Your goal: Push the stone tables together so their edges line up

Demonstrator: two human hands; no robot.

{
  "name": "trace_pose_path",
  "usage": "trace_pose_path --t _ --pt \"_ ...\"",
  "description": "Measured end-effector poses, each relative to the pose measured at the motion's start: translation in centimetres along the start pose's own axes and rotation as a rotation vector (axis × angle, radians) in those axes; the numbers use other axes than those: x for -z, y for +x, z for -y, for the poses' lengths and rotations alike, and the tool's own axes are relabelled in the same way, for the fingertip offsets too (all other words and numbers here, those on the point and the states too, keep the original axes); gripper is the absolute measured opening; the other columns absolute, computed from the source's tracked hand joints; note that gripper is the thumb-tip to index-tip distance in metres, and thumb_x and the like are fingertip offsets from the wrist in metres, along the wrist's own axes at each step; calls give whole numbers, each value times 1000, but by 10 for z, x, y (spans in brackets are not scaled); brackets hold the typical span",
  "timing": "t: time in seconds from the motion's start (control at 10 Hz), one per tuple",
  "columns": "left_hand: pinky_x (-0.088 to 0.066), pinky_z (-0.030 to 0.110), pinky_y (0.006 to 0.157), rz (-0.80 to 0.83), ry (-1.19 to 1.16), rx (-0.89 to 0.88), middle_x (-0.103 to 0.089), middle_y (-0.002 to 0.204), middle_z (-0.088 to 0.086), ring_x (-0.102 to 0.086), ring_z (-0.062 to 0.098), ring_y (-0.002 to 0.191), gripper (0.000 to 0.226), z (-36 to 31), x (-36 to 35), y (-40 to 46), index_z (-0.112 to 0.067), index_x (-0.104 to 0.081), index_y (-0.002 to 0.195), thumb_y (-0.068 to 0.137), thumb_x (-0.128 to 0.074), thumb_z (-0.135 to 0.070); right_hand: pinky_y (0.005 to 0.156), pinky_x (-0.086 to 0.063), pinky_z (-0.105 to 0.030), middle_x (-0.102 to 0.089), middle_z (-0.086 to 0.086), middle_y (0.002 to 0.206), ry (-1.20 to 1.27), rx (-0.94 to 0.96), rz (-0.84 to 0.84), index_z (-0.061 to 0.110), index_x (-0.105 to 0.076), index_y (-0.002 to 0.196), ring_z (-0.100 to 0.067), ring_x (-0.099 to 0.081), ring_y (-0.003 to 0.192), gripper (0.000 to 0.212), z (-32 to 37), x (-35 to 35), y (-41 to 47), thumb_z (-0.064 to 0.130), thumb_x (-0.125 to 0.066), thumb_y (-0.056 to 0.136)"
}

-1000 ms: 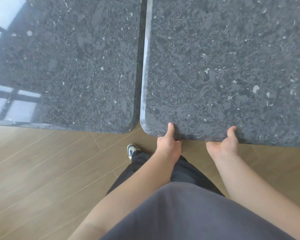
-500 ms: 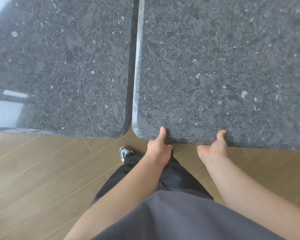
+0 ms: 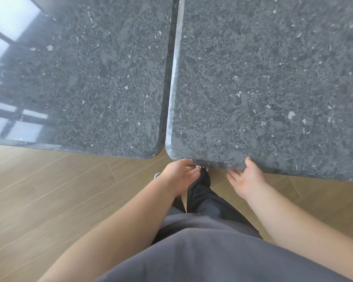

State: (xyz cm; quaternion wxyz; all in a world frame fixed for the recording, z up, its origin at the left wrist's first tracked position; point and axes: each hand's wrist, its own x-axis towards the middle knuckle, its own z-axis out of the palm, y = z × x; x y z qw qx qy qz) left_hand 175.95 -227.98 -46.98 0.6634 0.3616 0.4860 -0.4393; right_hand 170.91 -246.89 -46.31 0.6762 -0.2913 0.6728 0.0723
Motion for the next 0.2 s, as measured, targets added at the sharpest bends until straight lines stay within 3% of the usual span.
trace_pose_path --t 0.1,0.2 --pt "-53 44 91 -15 49 -17 -54 143 23 -63 35 112 37 -17 21 -21 7 -44 140 105 -42 -5 106 -45 -45 -60 -19 132 -185 -77 69 10 -45 136 -31 -61 120 35 -15 -21 -27 31 -41 108" --pt "-56 39 76 -45 147 -96 -68 121 14 -70 29 101 26 -42 54 -46 -2 -55 127 104 -42 -6 95 -52 -45 -65 -16 110 -295 -91 174 5 -49 123 -29 -66 101 25 -32 -46 -51 20 -45 104"
